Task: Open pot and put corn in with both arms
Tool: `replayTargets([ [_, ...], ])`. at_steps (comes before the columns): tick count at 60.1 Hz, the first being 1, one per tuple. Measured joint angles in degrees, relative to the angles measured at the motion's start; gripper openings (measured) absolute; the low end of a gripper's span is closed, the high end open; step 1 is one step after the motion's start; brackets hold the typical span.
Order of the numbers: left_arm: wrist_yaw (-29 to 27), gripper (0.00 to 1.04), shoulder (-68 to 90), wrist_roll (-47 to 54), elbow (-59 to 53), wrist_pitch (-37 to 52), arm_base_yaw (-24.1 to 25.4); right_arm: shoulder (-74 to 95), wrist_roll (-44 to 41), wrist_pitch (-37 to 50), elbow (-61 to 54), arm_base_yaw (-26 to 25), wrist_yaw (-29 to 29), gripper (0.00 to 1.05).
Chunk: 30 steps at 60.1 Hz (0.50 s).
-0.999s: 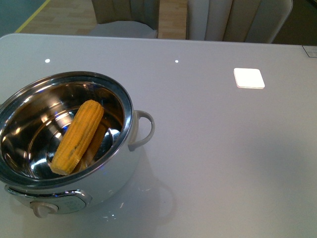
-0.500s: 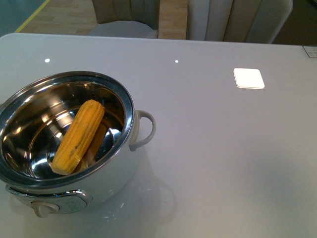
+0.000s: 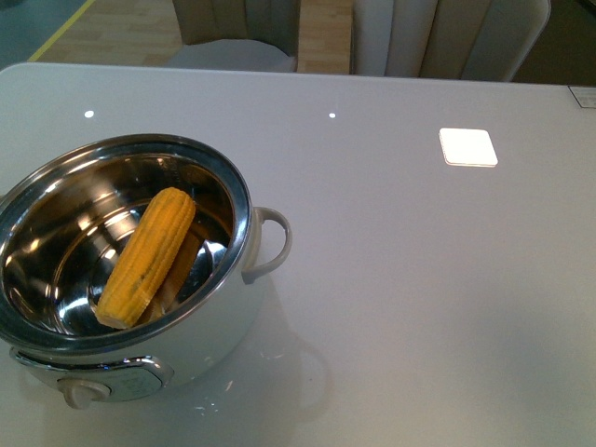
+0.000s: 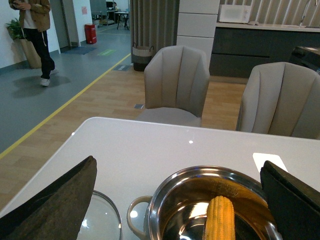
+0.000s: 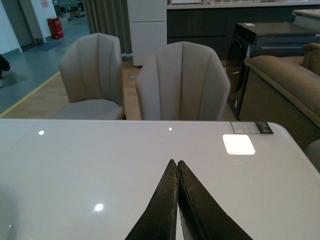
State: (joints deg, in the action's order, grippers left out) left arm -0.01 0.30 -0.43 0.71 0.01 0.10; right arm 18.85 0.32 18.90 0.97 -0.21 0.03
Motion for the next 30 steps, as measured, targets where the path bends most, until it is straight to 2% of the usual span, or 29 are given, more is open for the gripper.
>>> replayTargets([
  [30, -0.02, 0.98, 0.0, 0.0, 0.0, 0.0, 0.0, -8.55, 0.0, -8.57, 0.0, 0.0, 0.0, 0.02],
])
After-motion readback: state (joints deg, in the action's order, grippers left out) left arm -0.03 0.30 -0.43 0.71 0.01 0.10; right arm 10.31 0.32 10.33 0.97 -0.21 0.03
